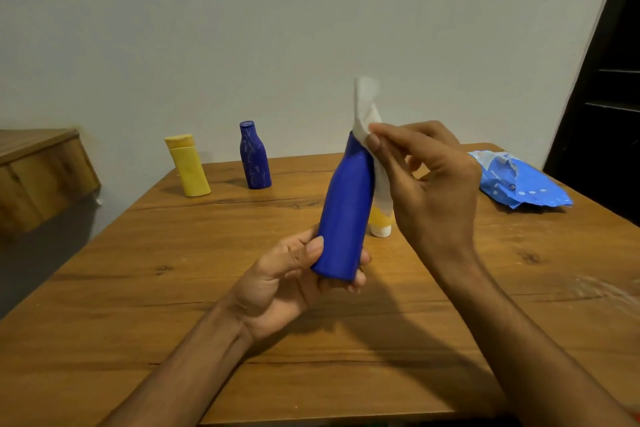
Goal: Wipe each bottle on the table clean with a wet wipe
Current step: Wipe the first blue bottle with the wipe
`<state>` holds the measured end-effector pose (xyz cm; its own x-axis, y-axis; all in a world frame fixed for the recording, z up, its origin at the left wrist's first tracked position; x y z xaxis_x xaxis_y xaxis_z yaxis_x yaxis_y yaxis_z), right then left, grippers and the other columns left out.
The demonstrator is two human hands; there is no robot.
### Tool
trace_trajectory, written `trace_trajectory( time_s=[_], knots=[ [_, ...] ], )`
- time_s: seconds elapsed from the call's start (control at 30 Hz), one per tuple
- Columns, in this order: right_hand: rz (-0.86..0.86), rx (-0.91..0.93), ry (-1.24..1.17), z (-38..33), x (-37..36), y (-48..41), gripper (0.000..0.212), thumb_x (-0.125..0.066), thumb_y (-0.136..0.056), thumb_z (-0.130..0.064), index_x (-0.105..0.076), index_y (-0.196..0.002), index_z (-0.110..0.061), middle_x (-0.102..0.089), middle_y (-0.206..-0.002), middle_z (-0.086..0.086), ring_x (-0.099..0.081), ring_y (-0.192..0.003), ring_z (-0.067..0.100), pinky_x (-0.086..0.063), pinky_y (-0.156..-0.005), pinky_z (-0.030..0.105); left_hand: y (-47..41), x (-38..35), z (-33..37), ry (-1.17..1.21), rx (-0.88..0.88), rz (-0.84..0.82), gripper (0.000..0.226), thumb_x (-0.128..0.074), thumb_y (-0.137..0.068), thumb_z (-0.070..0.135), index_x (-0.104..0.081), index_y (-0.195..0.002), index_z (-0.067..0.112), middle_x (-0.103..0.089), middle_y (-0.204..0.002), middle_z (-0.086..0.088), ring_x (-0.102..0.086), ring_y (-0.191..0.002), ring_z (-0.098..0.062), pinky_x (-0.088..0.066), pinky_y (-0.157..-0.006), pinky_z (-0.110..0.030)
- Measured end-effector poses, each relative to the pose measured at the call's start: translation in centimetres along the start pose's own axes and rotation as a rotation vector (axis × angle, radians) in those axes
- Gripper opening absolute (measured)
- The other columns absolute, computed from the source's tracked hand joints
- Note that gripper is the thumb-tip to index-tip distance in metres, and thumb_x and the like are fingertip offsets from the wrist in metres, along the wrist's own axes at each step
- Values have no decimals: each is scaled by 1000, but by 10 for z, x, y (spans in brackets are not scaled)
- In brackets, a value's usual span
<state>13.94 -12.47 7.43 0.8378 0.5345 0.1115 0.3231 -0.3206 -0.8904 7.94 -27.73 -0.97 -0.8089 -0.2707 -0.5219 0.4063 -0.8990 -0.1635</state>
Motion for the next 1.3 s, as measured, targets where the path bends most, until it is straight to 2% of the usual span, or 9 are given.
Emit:
trace_trajectory(
  time_s=[0.13,0.23,0.37,0.47,0.63,0.77,0.87,1.07,1.3],
  knots=[
    [-13,-234,-286,5,-9,15,22,-67,-88,-16,-70,-109,-9,-71,-96,-3,-67,-91,11,-56,-74,24,2,3,1,90,-19,1,56,-75,-82,16,-56,-132,1,-61,-113,-25,-63,-98,-33,-53,-91,-42],
    [-73,-363,-420,4,-14,22,22,-68,-85,-16,-71,-106,-8,-73,-96,-2,-69,-92,10,-57,-76,24,2,6,4,125,-37,1,57,-73,-84,15,-52,-135,1,-59,-115,-25,-61,-101,-34,-52,-94,-42],
    [-64,-496,-499,8,-13,15,21,-68,-85,-22,-71,-104,-13,-74,-92,-5,-70,-89,9,-57,-74,25,1,6,1,114,-20,11,56,-74,-83,16,-55,-133,2,-60,-114,-24,-62,-100,-33,-53,-92,-42],
    [-54,-511,-494,8,-14,11,19,-65,-87,-24,-69,-104,-16,-73,-93,-5,-69,-90,10,-57,-74,28,1,4,-1,92,-20,-2,52,-74,-83,15,-57,-131,3,-62,-113,-24,-63,-100,-33,-53,-92,-42],
    [-129,-453,-510,0,-15,7,14,-67,-84,-23,-68,-97,-20,-72,-89,-6,-69,-86,8,-55,-70,20,1,5,1,104,-55,-1,54,-74,-82,15,-56,-132,2,-60,-113,-24,-62,-100,-34,-53,-91,-41],
    [-160,-460,-520,3,-13,2,14,-70,-82,-23,-71,-95,-17,-73,-89,-3,-70,-87,11,-58,-74,27,-1,5,0,110,-62,0,53,-74,-83,16,-56,-131,2,-61,-113,-24,-63,-100,-33,-53,-90,-41],
    [-244,-455,-514,2,-15,3,16,-70,-81,-22,-71,-96,-16,-73,-90,-2,-70,-87,11,-58,-74,27,-2,6,0,149,-87,-4,51,-70,-86,15,-54,-133,1,-59,-115,-25,-62,-101,-34,-53,-92,-41],
    [-246,-450,-515,3,-13,5,15,-69,-84,-19,-71,-99,-19,-74,-92,-5,-70,-88,9,-58,-75,26,-3,7,2,158,-95,-24,52,-64,-91,14,-47,-138,0,-58,-118,-26,-61,-105,-35,-51,-96,-41],
    [-315,-434,-450,3,-12,9,12,-71,-82,-21,-70,-93,-25,-73,-88,-11,-69,-86,6,-57,-71,21,-5,9,3,161,-135,1,52,-68,-89,19,-51,-135,0,-59,-117,-24,-61,-104,-34,-53,-93,-40]
  ],
)
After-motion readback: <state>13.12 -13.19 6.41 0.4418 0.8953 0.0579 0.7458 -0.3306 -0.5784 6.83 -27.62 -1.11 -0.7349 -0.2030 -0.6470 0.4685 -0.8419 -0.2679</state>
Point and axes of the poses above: each hand's wrist, its own y-axis away from the middle knuckle, its own x-axis out of the back of the hand, z = x × y, the point moved 3 cm from there along -y, towards the middle knuckle
